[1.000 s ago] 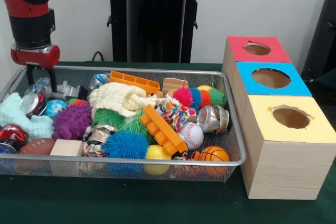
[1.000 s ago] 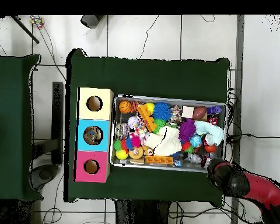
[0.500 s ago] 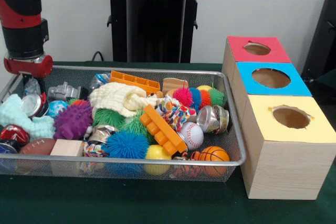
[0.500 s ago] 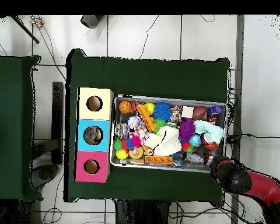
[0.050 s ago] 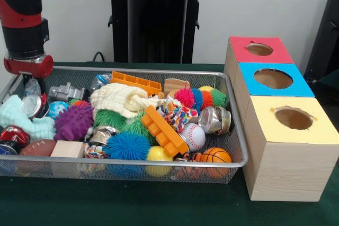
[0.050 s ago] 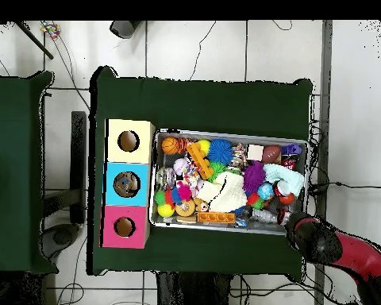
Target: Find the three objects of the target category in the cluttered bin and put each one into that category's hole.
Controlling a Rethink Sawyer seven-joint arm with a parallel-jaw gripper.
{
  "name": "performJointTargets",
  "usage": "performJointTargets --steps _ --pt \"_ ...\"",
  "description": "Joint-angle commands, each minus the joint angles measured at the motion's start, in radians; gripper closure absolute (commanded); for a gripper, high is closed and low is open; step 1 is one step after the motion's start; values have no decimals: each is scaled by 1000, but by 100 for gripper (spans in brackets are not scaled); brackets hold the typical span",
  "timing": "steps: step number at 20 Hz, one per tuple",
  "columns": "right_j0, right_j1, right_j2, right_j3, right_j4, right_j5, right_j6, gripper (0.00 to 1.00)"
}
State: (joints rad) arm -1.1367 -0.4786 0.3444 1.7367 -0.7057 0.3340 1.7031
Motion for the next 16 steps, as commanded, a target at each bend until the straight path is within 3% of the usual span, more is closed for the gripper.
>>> performJointTargets --steps 1,12,16 --pt "-7 -109 61 62 11 46 -43 100" --pt "-53 -397 109 248 143 154 -83 100" --pt "-65 -456 109 286 175 182 -97 100"
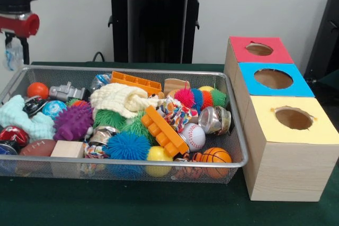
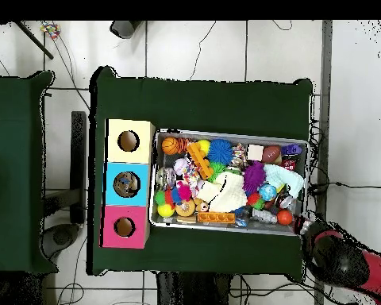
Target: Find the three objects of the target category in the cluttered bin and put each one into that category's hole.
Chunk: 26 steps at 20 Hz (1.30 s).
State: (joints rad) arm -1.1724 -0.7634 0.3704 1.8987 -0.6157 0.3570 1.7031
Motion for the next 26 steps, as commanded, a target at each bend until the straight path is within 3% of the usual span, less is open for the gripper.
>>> performJointTargets --steps 1,12,20,26 --pt "-26 -178 76 123 89 168 -93 100" --pt "38 -199 -13 124 56 122 19 100" --pt "181 -210 -77 185 34 57 108 100" --pt "278 -200 -79 253 52 -4 144 100"
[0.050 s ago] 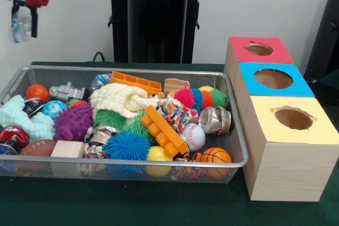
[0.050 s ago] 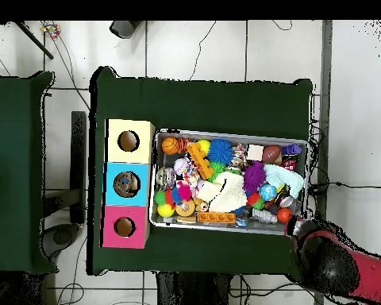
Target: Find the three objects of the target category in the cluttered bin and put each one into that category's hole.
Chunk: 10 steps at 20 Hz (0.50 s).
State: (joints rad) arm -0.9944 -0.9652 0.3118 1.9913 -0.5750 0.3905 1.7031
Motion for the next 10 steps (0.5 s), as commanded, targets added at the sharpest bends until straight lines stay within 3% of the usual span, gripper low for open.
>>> performJointTargets --steps 1,10 --pt "120 6 -25 165 12 -44 152 100" --pt "251 11 -74 192 24 -93 187 100"
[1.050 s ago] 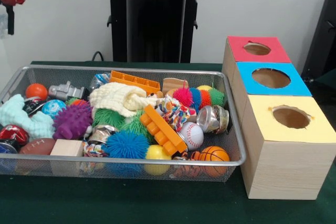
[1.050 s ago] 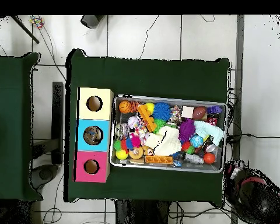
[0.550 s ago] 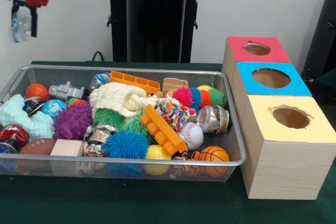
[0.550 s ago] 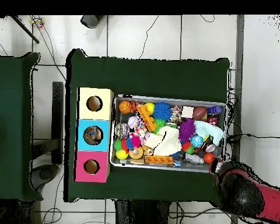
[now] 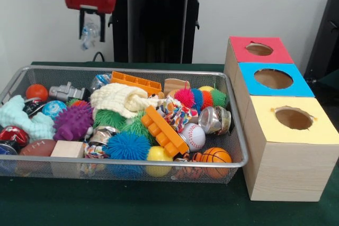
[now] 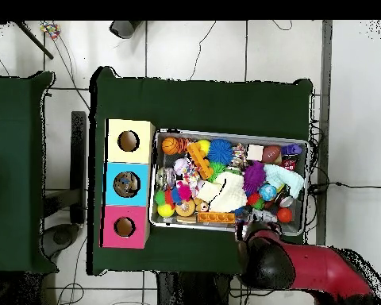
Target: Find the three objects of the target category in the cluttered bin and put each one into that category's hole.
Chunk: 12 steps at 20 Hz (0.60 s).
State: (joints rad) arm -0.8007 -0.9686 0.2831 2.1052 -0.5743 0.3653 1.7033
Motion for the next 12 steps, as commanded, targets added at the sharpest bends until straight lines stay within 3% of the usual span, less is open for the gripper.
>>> performJointTargets --steps 1,7,12 --pt "64 13 -50 79 25 -70 185 100" --pt "33 13 -77 91 21 -98 158 100" --pt "-44 -83 -49 157 74 -46 103 100"
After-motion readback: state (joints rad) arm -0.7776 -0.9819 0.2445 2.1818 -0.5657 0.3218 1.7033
